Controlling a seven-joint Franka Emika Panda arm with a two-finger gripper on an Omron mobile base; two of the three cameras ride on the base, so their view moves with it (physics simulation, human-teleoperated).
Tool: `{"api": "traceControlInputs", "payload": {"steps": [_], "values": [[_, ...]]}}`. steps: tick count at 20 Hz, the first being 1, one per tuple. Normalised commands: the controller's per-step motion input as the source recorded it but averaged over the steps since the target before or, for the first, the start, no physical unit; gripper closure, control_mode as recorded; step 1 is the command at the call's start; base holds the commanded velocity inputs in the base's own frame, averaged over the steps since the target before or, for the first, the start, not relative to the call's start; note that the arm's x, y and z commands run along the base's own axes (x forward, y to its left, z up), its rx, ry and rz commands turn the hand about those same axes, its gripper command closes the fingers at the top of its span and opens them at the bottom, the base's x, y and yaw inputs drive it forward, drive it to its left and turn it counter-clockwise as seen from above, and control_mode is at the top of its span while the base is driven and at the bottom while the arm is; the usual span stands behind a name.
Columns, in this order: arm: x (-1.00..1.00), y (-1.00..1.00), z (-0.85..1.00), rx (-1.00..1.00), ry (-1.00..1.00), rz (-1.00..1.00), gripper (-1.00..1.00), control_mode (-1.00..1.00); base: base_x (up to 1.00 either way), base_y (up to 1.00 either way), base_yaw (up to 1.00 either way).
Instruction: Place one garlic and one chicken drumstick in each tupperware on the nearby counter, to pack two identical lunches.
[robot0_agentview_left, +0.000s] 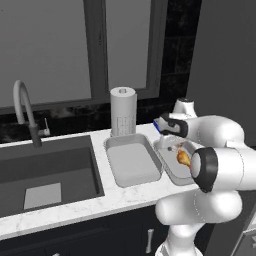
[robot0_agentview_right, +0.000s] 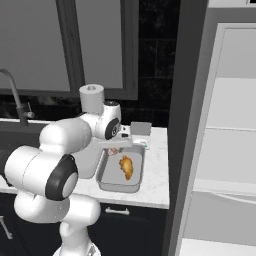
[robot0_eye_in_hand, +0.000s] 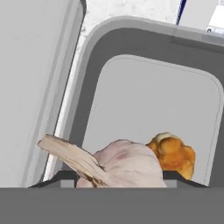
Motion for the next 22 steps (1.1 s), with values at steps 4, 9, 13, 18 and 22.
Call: {"api": "traceControlInputs", "payload": {"steps": [4,9,13,18,22], "values": [[-0.04,0.0,-0.88,-0.04,0.0,0.02,1.0,-1.0,0.0,0.0,0.0],[-0.1,0.0,-0.42,-0.06,0.0,0.0,1.0,-1.0,0.0,0.0,0.0],[0.0,0.0,-0.01,0.0,0.0,0.0,1.0,-1.0,0.0,0.0,0.0],[0.0,0.0,0.01,0.0,0.0,0.0,-1.0,-1.0,0.0,0.0,0.0],[0.0,0.0,0.02,-0.02,0.0,0.0,-1.0,-1.0,0.0,0.0,0.0]]}}
